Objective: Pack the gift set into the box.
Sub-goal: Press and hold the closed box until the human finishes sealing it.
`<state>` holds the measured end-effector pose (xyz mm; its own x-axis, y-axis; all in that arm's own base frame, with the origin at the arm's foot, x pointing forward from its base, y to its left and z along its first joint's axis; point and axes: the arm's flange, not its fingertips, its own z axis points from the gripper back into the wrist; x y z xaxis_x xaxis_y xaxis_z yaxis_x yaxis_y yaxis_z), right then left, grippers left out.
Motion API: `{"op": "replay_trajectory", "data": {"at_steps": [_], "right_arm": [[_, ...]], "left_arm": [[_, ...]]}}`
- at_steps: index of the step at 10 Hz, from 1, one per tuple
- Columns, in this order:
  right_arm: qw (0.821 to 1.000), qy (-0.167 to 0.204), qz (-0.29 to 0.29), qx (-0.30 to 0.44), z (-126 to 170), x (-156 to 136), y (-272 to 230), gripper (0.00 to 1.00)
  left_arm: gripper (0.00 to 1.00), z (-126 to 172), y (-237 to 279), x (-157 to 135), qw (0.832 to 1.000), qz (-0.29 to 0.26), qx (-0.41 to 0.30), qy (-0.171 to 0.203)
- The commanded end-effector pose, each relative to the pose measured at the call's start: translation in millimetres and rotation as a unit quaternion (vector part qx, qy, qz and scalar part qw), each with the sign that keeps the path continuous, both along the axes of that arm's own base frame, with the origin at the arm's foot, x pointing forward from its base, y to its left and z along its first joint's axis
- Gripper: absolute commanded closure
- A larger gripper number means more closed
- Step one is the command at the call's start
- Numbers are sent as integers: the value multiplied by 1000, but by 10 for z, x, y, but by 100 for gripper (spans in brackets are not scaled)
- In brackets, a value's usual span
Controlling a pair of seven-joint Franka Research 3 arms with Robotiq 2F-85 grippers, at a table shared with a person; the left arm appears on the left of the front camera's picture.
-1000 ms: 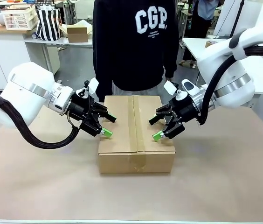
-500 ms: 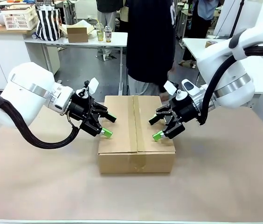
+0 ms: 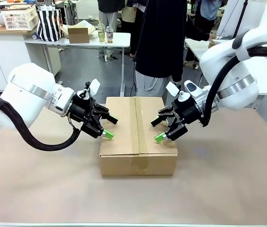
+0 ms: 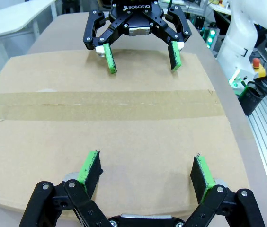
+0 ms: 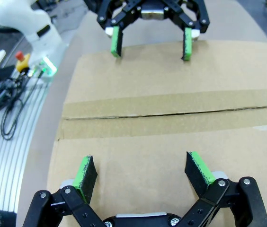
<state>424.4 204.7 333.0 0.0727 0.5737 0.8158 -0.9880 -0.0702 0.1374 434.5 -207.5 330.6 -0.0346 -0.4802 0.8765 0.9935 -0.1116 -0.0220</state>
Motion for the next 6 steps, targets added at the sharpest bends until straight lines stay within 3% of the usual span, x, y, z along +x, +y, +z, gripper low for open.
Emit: {"op": "replay_trajectory", "data": {"at_steps": [1, 6], "right_arm": [[1000, -5, -4, 2, -38, -11, -1, 0], [1000, -5, -4, 2, -38, -11, -1, 0]], "left_arm": [[0, -13, 1, -7, 1000, 1, -1, 2], [0, -13, 1, -7, 1000, 1, -1, 2]]}}
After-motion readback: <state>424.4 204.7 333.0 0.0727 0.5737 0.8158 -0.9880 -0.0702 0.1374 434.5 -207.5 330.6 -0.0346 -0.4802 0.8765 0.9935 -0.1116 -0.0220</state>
